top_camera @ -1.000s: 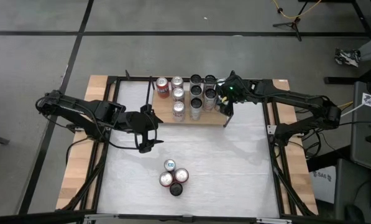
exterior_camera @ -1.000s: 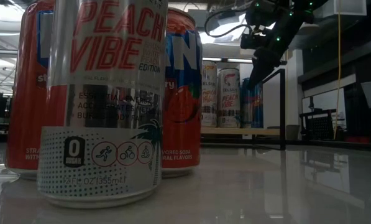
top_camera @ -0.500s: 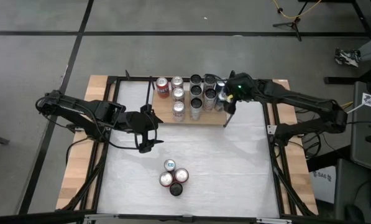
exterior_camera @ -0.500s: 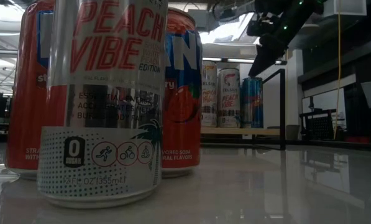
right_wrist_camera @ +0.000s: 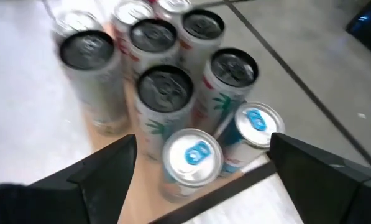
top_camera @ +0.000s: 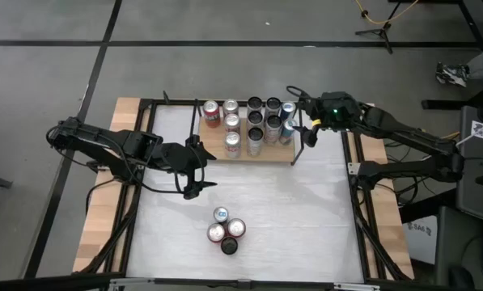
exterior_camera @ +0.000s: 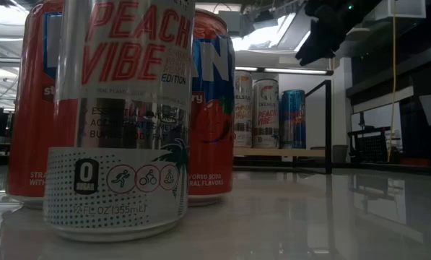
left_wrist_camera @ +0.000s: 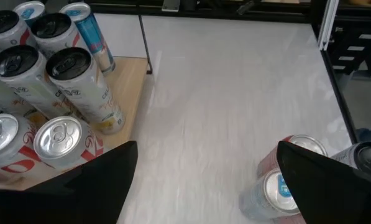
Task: Place canned beverage on shelf
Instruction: Put the red soda can onto the shelf aligned with the other red soda can
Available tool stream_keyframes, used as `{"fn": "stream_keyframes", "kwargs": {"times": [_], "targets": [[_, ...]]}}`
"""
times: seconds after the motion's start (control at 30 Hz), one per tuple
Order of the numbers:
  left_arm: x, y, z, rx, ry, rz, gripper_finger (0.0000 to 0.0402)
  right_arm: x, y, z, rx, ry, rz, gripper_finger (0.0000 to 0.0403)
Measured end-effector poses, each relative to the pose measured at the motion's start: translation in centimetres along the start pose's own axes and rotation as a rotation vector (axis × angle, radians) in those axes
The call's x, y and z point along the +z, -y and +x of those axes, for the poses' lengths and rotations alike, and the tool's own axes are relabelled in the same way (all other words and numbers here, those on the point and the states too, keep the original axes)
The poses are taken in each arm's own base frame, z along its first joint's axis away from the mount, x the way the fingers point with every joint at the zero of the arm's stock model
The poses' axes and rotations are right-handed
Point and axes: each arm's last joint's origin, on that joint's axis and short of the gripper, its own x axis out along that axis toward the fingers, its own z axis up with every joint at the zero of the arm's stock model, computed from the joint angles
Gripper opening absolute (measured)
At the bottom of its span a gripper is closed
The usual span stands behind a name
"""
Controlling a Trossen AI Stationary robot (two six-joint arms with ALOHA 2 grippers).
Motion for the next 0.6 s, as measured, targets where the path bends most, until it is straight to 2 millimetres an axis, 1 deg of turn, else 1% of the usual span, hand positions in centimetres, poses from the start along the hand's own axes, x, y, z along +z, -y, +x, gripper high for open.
{"fn": "stream_keyframes", "kwargs": {"times": [0.17,0.27,0.37,0.53,0.6], "targets": [[0.2,0.5,0.3,-0.016,0.02,-0.04,0.0377,0.2,-0.2,-1.1,0.109,0.062,0.05,0.0363],[0.2,1.4,0.7,-0.045,0.026,-0.03,0.0377,0.4,-0.4,-1.2,0.2,0.087,0.066,0.0363],[-0.2,2.5,1.0,-0.071,0.005,-0.03,0.0377,0.5,-0.7,-1.2,0.273,0.1,0.067,0.0363],[-0.8,4.5,1.1,-0.115,-0.025,-0.115,0.0377,0.7,-0.9,-1.3,0.368,0.131,0.062,0.0363],[-1.4,5.6,1.0,-0.138,-0.054,-0.152,0.0377,0.8,-1.0,-1.4,0.393,0.143,0.059,0.0363]]}}
